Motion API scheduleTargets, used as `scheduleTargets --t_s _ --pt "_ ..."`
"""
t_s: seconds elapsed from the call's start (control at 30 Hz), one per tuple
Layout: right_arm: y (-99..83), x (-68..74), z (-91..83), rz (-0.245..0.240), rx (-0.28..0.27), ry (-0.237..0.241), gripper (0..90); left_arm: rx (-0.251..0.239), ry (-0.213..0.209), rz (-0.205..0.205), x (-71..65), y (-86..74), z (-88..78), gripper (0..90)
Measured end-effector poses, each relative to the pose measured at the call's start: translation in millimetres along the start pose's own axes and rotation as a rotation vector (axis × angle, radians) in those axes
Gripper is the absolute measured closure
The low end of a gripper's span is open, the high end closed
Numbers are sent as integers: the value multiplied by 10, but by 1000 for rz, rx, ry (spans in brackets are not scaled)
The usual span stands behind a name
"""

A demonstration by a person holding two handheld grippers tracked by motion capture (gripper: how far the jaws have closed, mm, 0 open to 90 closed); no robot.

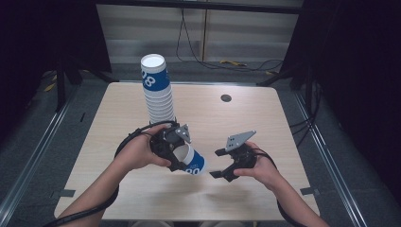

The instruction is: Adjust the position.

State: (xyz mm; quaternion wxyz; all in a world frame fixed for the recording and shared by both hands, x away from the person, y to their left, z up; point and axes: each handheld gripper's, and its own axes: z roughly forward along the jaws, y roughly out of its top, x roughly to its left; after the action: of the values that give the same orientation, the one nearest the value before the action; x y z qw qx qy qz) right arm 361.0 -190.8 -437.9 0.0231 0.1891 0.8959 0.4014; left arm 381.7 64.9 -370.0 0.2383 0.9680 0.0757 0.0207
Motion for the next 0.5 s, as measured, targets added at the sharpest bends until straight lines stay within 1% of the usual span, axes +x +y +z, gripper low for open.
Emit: scheduleTargets --t_s 0.03,0.07,0.1,0.13,0.17,0.2,0.23,0.27,0.3,0.37,0.4,0.43,0.47,0.5 --pt "-3 -1 -1 0 1 -5 145 8 -3 10 15 -6 -1 231" --pt "-7 -1 -4 2 2 -7 142 14 5 13 16 -19 6 231" --pt "-13 -4 -6 6 1 -12 141 22 5 1 13 -33 11 230" --pt "-19 -7 -7 10 -2 -16 139 22 5 7 20 -42 15 229" --pt "-24 -10 -7 11 -3 -17 140 35 -2 6 27 -48 12 228" --pt "-28 -10 -7 15 -1 -16 139 39 3 12 36 -61 22 228" --pt "-35 -12 -9 11 6 -24 140 39 12 -5 25 -74 30 227" --pt "-38 -10 -10 9 4 -31 139 51 1 2 35 -93 45 227" --pt "-38 -10 -10 9 4 -31 139 51 1 2 35 -93 45 226" --pt "-50 -13 -19 15 -1 -33 139 61 -9 -15 19 -116 72 225" --pt "-54 -14 -21 13 -1 -34 139 70 -3 -3 19 -121 84 224" --pt "-60 -17 -22 11 2 -34 139 77 0 -12 10 -127 96 222" --pt "-65 -17 -26 12 6 -39 139 86 6 14 18 -125 107 221" --pt "-69 -19 -29 12 10 -43 139 88 6 10 13 -127 121 219"
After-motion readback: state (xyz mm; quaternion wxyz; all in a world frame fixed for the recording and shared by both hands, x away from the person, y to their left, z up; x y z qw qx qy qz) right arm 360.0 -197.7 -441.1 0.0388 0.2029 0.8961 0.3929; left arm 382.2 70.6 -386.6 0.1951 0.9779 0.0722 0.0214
